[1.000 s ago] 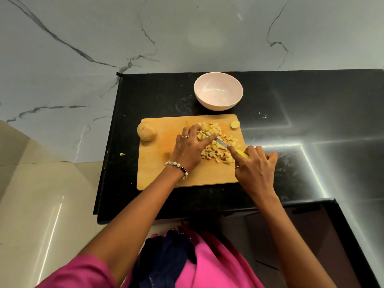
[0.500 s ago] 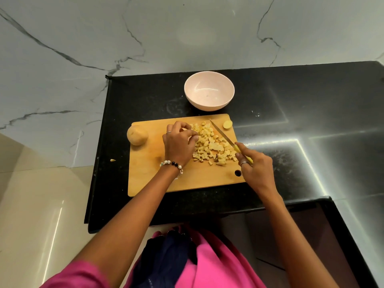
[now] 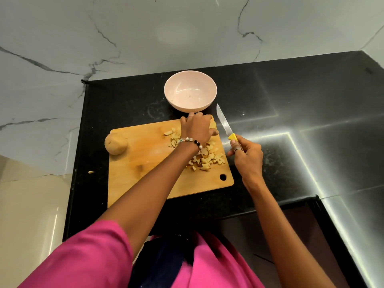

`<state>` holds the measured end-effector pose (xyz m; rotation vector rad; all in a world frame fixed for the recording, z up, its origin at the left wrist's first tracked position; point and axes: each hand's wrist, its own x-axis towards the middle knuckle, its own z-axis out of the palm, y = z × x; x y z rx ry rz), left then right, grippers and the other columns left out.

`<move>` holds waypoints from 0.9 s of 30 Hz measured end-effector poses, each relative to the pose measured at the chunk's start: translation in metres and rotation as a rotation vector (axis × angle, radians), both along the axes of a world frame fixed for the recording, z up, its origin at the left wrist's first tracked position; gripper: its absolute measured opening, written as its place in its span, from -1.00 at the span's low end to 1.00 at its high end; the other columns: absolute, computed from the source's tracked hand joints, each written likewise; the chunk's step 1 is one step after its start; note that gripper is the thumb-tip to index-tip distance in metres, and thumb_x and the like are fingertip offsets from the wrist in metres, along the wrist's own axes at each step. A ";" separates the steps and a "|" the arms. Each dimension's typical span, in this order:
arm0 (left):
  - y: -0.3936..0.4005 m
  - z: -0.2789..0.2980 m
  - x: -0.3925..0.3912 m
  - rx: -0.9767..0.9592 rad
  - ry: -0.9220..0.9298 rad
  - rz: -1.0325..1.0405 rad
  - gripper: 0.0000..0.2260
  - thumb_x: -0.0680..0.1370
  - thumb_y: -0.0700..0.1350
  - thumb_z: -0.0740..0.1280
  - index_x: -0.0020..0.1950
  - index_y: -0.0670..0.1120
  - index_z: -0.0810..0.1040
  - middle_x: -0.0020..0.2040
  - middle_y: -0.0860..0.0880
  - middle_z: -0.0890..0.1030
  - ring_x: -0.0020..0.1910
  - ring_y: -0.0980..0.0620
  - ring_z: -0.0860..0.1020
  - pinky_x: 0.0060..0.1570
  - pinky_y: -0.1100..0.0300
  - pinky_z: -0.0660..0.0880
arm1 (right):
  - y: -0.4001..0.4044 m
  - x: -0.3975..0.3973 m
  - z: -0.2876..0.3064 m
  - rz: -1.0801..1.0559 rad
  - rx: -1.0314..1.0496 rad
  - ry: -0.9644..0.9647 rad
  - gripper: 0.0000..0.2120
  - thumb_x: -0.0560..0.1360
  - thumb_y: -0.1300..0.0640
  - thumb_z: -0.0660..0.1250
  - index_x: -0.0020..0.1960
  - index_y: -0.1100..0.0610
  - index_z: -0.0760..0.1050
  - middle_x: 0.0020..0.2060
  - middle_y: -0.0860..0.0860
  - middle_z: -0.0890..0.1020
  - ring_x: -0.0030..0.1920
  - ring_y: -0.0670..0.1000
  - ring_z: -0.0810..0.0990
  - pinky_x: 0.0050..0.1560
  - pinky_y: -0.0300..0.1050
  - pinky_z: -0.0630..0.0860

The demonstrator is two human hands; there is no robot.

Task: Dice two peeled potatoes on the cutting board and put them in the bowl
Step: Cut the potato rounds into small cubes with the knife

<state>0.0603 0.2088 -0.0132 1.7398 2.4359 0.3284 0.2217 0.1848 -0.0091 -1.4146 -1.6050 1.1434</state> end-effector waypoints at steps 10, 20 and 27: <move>0.011 -0.001 -0.001 0.062 0.124 0.014 -0.80 0.58 -0.05 0.21 -0.08 -0.06 0.62 -0.13 -0.04 0.62 -0.01 -0.07 0.54 0.09 0.01 0.33 | 0.007 0.000 0.001 -0.016 0.001 -0.002 -0.80 0.59 0.13 0.25 -0.13 0.12 0.60 -0.45 0.01 0.57 -0.53 -0.21 0.36 -0.47 -0.33 0.31; -0.098 0.005 -0.055 0.378 -0.689 0.457 -0.76 0.49 -0.05 0.41 0.14 -0.01 0.63 -0.14 0.03 0.66 -0.18 0.12 0.58 -0.14 0.29 0.50 | -0.026 -0.037 0.000 0.119 -0.031 0.022 -0.79 0.59 0.09 0.25 -0.17 -0.08 0.57 -0.43 0.01 0.61 -0.48 -0.05 0.44 -0.41 -0.07 0.41; -0.144 -0.017 -0.078 0.308 -0.606 0.602 -0.75 0.42 -0.07 0.48 0.07 -0.07 0.62 -0.19 0.01 0.63 -0.18 0.09 0.57 -0.11 0.18 0.54 | -0.068 -0.072 -0.007 0.295 0.003 -0.044 -0.79 0.60 0.10 0.23 0.16 0.10 0.56 -0.42 0.02 0.60 -0.53 -0.04 0.44 -0.46 -0.08 0.47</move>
